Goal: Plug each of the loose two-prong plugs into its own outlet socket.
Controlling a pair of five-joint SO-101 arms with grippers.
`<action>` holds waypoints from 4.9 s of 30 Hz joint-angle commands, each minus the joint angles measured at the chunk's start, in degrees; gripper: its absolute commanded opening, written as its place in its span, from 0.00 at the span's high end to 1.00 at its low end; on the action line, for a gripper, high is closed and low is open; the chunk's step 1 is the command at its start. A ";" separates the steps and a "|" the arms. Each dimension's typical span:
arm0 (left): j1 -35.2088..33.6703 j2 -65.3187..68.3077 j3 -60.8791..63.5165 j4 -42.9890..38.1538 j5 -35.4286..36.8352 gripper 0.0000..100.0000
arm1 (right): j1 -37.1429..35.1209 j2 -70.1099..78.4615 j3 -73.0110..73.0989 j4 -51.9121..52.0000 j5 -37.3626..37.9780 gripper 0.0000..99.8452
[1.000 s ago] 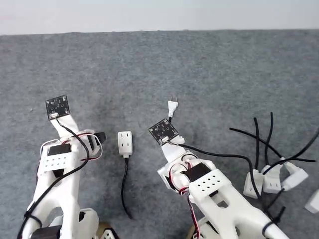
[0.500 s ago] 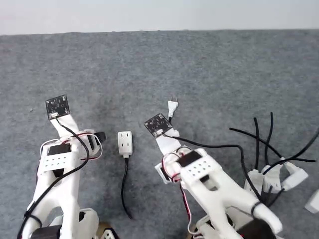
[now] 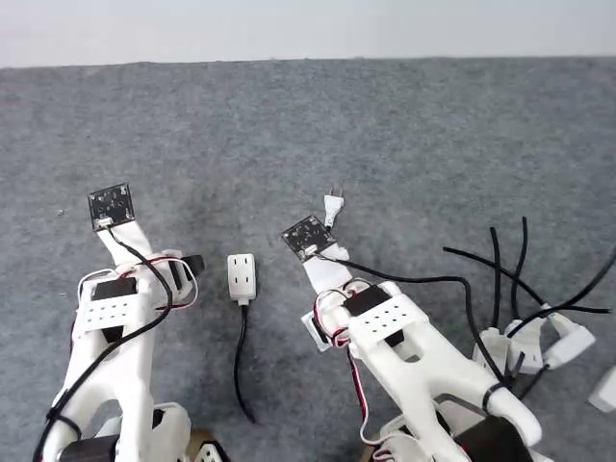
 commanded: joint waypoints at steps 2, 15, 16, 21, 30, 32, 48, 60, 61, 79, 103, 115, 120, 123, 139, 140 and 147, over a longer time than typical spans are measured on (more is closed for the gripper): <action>0.26 -0.18 -2.86 -1.05 -0.53 0.71 | 1.27 -0.40 -3.16 0.84 0.53 0.99; 0.18 -0.18 -2.68 -1.05 -0.62 0.71 | -1.71 -0.75 -2.90 2.42 1.32 0.82; 0.18 -0.18 -2.68 -1.05 -0.62 0.71 | -1.71 -0.04 -3.25 2.33 0.79 0.84; 0.35 -0.18 -2.68 -1.05 -0.62 0.71 | -1.80 3.21 -5.54 2.68 0.70 0.86; 0.44 -0.18 -2.77 -1.05 -0.62 0.71 | -3.12 10.07 -10.99 4.44 0.79 0.99; 0.44 -0.18 -2.77 -1.05 -0.62 0.71 | -2.15 11.47 -12.13 5.49 0.62 0.98; 0.35 -0.09 -2.95 -1.05 -0.62 0.71 | 4.00 4.88 -13.63 13.23 3.87 0.99; 0.18 -0.18 -2.86 -1.05 -0.62 0.71 | 9.10 -17.71 -16.18 27.38 14.68 0.99; 0.18 -0.18 -2.86 -1.05 -0.70 0.71 | 9.63 -18.77 -18.11 29.32 15.30 0.99; 0.18 -0.18 -2.77 -1.05 -2.46 0.71 | 13.32 -14.37 -63.74 58.33 18.73 0.99; 0.18 -0.26 -2.77 -1.05 -2.55 0.71 | 23.25 22.20 -63.38 36.09 14.15 0.75; 0.35 -0.26 -2.86 -1.05 -2.55 0.71 | 26.07 23.08 -64.88 42.68 14.15 0.95; 0.35 -0.26 -2.86 -1.05 -2.55 0.71 | 24.13 21.76 -56.18 46.20 12.66 1.00; 0.26 -0.26 -2.86 -1.05 -2.55 0.71 | 24.13 16.31 -42.81 36.79 7.74 0.99; 0.35 0.00 -3.03 -0.97 -2.46 0.71 | 20.97 -9.36 -0.62 15.87 9.32 0.90; 0.26 0.00 -3.03 -0.97 -2.46 0.71 | 20.97 -8.48 0.44 14.64 9.41 0.91; 0.26 0.09 -3.03 -0.97 -2.46 0.71 | 20.18 -6.55 1.85 12.88 11.43 0.92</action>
